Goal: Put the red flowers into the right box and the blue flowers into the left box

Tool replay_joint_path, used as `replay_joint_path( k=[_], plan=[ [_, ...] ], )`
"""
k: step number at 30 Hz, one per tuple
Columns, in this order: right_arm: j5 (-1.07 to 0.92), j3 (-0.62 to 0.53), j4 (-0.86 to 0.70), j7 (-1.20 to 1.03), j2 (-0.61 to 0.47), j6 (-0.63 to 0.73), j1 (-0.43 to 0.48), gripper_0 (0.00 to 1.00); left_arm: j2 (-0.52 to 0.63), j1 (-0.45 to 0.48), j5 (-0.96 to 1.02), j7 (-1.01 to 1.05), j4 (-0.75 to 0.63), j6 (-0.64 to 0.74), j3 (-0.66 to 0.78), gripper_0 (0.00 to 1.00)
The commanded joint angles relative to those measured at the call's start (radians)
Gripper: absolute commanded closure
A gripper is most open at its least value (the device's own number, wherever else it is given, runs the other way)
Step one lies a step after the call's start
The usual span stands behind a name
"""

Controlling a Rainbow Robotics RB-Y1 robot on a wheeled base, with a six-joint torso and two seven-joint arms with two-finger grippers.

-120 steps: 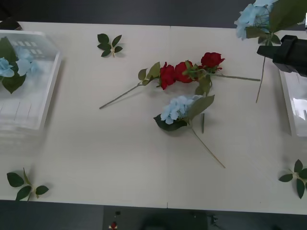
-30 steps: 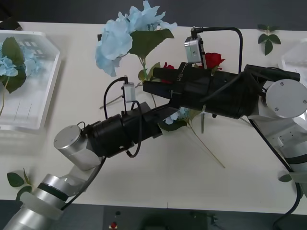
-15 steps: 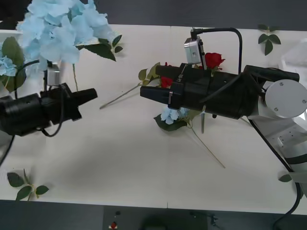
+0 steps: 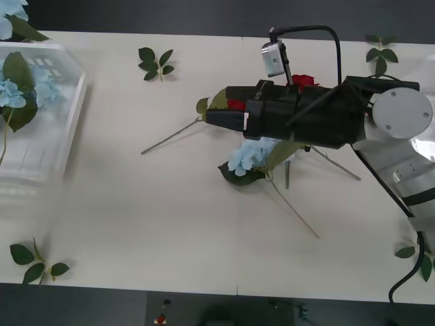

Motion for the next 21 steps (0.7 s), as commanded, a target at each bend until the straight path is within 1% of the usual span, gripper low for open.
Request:
replay_joint_path(
  k=[1, 4, 5, 8, 13, 15, 16, 17, 18, 19, 20, 21],
  plan=[
    [0.001, -0.008, 0.117, -0.191, -0.074, 0.064, -0.113, 0.00, 0.047, -0.045, -0.136, 0.154, -0.015, -0.003, 0.040, 1.00],
    [0.045, -0.008, 0.213, -0.293, -0.142, 0.164, -0.199, 0.00, 0.097, -0.045, -0.223, 0.257, -0.015, -0.001, 0.047, 1.00],
    [0.053, -0.008, 0.225, -0.306, -0.152, 0.180, -0.213, 0.00, 0.107, -0.046, -0.239, 0.276, -0.015, -0.003, 0.045, 1.00],
    [0.114, -0.008, 0.282, -0.395, -0.226, 0.289, -0.277, 0.00, 0.148, -0.041, -0.334, 0.381, -0.009, 0.000, 0.025, 1.00],
    [0.235, -0.008, 0.305, -0.537, -0.316, 0.440, -0.332, 0.00, 0.165, -0.029, -0.444, 0.437, 0.002, -0.001, 0.024, 1.00],
    [0.278, -0.008, 0.307, -0.586, -0.336, 0.480, -0.339, 0.00, 0.165, -0.025, -0.461, 0.435, 0.009, -0.004, 0.021, 0.97],
    [0.305, -0.008, 0.305, -0.609, -0.349, 0.498, -0.339, 0.00, 0.165, -0.025, -0.463, 0.434, 0.015, -0.007, 0.017, 0.91],
    [0.324, -0.008, 0.305, -0.626, -0.356, 0.510, -0.339, 0.00, 0.165, -0.023, -0.467, 0.434, 0.020, -0.009, 0.016, 0.71],
    [0.351, -0.008, 0.305, -0.644, -0.364, 0.527, -0.339, 0.00, 0.165, -0.023, -0.469, 0.434, 0.020, -0.012, 0.014, 0.39],
    [0.363, -0.008, 0.305, -0.653, -0.367, 0.533, -0.340, 0.00, 0.165, -0.020, -0.470, 0.432, 0.020, -0.014, 0.014, 0.26],
    [0.387, -0.008, 0.305, -0.675, -0.373, 0.547, -0.339, 0.00, 0.165, -0.014, -0.469, 0.432, 0.020, -0.021, 0.014, 0.07],
    [0.409, -0.008, 0.305, -0.701, -0.379, 0.561, -0.339, 0.00, 0.166, -0.011, -0.463, 0.427, 0.020, -0.027, 0.013, 0.00]
  ],
)
